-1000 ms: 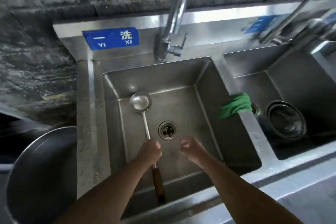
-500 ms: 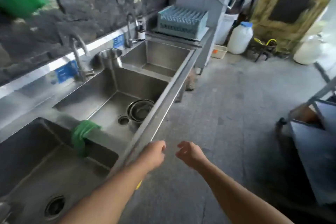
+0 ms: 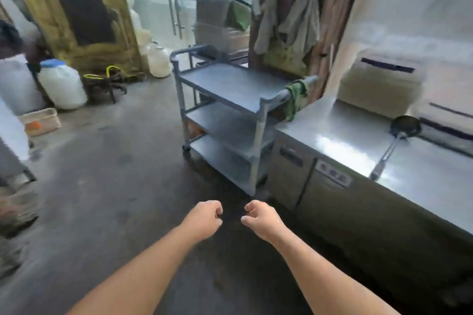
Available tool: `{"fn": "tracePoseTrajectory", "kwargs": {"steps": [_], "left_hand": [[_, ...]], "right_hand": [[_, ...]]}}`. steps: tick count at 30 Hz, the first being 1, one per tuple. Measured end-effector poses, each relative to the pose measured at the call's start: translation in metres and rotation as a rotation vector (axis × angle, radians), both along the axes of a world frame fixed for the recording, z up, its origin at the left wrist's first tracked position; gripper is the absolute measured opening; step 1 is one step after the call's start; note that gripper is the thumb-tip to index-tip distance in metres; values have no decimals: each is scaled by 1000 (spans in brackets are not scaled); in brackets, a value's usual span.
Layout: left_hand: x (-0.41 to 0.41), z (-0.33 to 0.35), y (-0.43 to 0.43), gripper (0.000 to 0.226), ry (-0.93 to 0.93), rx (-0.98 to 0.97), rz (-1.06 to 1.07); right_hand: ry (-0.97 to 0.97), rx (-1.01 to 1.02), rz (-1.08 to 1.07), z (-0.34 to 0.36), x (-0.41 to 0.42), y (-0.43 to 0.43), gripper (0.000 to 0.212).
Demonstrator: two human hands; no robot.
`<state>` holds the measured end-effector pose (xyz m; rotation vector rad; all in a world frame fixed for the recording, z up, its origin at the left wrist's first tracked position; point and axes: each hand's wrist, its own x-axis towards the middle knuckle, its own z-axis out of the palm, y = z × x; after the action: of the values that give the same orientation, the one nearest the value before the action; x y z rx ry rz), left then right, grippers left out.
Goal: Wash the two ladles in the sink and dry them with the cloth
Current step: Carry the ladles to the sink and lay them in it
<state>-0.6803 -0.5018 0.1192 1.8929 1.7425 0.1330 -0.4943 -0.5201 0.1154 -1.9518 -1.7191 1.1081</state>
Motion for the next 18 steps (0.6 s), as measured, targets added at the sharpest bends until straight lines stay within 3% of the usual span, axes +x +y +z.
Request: {"fn": "tracePoseTrajectory", "kwargs": {"steps": [11, 18], "left_hand": [[272, -16, 206, 20, -24, 0, -581], [421, -11, 270, 24, -27, -67, -806]], "right_hand": [[-23, 8, -582, -11, 232, 105, 40], [34, -9, -851, -6, 353, 134, 38]]}}
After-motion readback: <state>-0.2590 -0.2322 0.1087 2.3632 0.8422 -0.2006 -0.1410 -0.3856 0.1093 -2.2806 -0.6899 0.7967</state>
